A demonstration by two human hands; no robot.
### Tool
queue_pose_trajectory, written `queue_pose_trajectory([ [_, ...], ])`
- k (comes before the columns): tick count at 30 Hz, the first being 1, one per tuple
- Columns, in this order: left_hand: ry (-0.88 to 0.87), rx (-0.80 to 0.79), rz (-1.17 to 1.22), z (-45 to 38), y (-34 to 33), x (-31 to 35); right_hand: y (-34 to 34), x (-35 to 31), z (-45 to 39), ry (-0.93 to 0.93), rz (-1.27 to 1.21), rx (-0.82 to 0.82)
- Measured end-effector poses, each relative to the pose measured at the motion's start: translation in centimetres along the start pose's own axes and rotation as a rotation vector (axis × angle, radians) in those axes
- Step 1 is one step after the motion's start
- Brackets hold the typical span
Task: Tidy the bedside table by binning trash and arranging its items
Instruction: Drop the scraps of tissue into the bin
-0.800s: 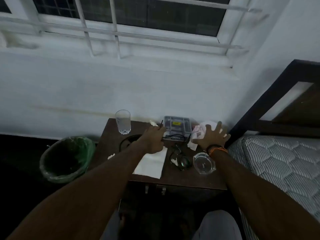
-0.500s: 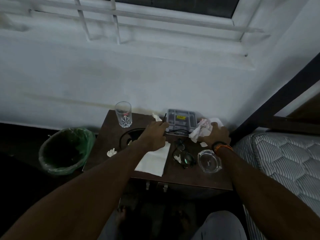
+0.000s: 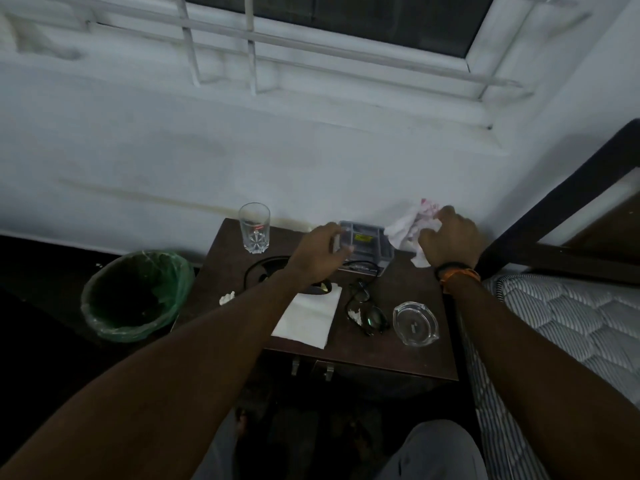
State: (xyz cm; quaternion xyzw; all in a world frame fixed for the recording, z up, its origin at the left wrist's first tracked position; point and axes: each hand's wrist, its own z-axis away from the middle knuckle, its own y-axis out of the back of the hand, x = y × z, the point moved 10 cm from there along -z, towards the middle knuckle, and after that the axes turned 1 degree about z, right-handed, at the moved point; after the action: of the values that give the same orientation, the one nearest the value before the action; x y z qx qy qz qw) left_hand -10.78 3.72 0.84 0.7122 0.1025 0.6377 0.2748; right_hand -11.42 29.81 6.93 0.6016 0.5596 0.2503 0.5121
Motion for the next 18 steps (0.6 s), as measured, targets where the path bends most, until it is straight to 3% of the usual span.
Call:
queue_pose_trajectory([
  [4,0.287,-0.007,0.529,1.0,1.5,-1.1,1.7,-8.1,1.6,0.167,-0.225,0.033],
  [7,0.349,0.075,0.792,2.1,4.9,-1.5,1.0,-15.9,4.2,0.38,-0.339,-0.031],
  [14,0.407,0.311,0.971,6.4,12.5,-7.1,-1.5,-28.0,10.6,0.51,-0.598,-0.198],
  [18,0.45,0.411,0.933,9.7,17.2,-11.9,-3.5,-33.7,14.1,0.569,-0.72,-0.369],
])
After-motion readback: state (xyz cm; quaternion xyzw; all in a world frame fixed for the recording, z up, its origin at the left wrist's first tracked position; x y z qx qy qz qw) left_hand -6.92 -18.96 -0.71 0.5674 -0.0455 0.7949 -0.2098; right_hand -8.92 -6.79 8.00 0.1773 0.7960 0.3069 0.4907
